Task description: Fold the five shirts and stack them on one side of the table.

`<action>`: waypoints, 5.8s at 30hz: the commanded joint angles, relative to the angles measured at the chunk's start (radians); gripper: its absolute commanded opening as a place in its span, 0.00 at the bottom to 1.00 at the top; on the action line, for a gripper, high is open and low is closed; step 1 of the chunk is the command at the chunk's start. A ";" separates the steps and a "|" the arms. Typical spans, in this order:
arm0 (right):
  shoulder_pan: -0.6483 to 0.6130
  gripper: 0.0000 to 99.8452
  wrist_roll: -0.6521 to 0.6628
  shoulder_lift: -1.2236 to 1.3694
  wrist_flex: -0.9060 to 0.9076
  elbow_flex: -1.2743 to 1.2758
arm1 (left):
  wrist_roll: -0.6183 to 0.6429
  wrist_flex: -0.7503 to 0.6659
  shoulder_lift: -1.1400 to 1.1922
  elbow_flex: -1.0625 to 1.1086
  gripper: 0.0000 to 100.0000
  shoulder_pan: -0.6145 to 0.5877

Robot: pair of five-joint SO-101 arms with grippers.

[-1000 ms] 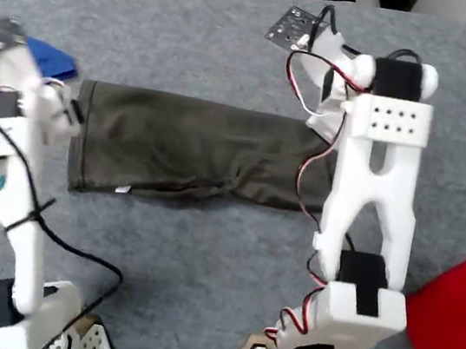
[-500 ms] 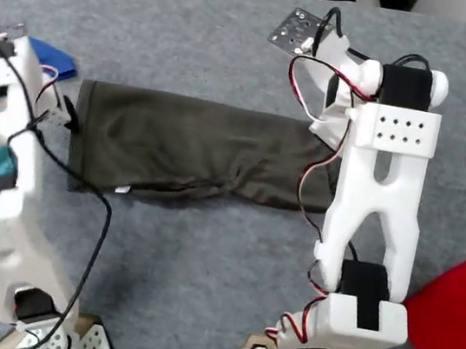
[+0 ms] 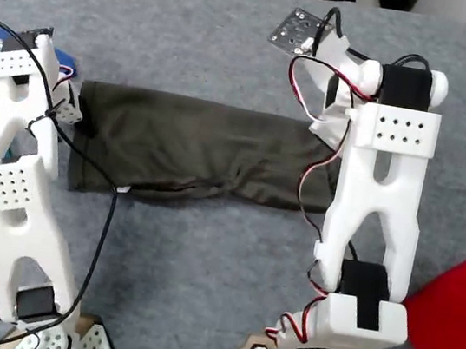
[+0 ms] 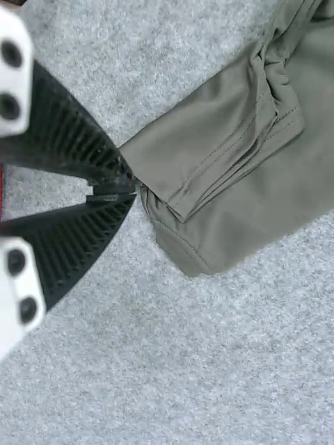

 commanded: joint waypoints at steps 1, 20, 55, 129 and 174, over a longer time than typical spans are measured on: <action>0.012 0.00 -0.012 -0.048 0.014 -0.004 | -0.003 0.003 0.027 -0.026 0.20 0.014; 0.016 0.00 -0.012 -0.054 0.011 -0.008 | 0.049 0.040 0.028 -0.058 0.02 0.094; 0.498 0.00 -0.247 -0.200 -1.071 1.032 | 0.259 0.181 0.008 -0.479 0.02 0.600; 0.610 0.00 -0.489 0.134 -1.148 0.826 | 0.430 -0.167 0.077 -0.697 0.03 1.114; -0.081 0.00 -0.347 0.711 -0.120 -0.498 | 0.549 0.046 0.433 -0.970 0.02 0.339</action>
